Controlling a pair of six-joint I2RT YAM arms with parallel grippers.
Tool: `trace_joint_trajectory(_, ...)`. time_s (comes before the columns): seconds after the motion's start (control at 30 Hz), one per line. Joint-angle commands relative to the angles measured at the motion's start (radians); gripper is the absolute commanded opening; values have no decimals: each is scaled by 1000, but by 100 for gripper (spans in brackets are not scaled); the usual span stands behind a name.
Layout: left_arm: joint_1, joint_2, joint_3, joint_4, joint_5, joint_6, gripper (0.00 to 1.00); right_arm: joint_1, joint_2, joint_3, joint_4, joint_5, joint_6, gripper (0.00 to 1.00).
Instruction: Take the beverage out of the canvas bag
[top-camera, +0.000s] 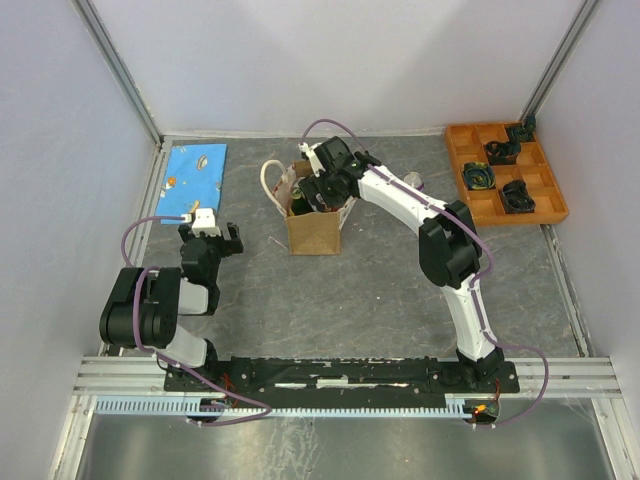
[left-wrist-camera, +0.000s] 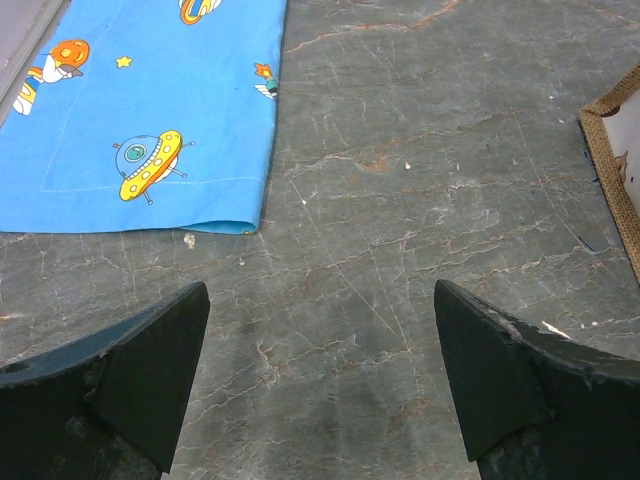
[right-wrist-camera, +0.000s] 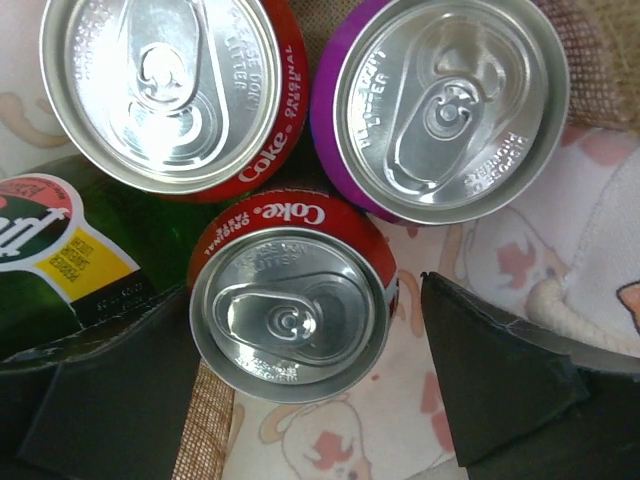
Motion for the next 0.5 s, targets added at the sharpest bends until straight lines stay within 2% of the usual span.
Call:
trace_joint_trajectory(0.0,0,-2,21,29,-2,-8,99,2,29,47,22,17,-6,87)
trace_joint_trajectory(0.13,0,-2,21,29,-2,-8,99,1,29,55,30,-2,-13,58)
trace_joint_trajectory(0.2,1,-2,22,28,-2,-8,99,1,26,55,31,-8,-16,37)
trace_joint_trajectory(0.27,0,-3,21,28,-2,-8,99,0,16,56,29,-7,-18,7)
trace_joint_trajectory(0.3,0,-3,22,28,-2,-8,99,1,8,57,27,-6,-18,0)
trace_joint_trajectory(0.47,0,-3,22,28,-2,-8,99,1,-62,59,39,-1,-30,0)
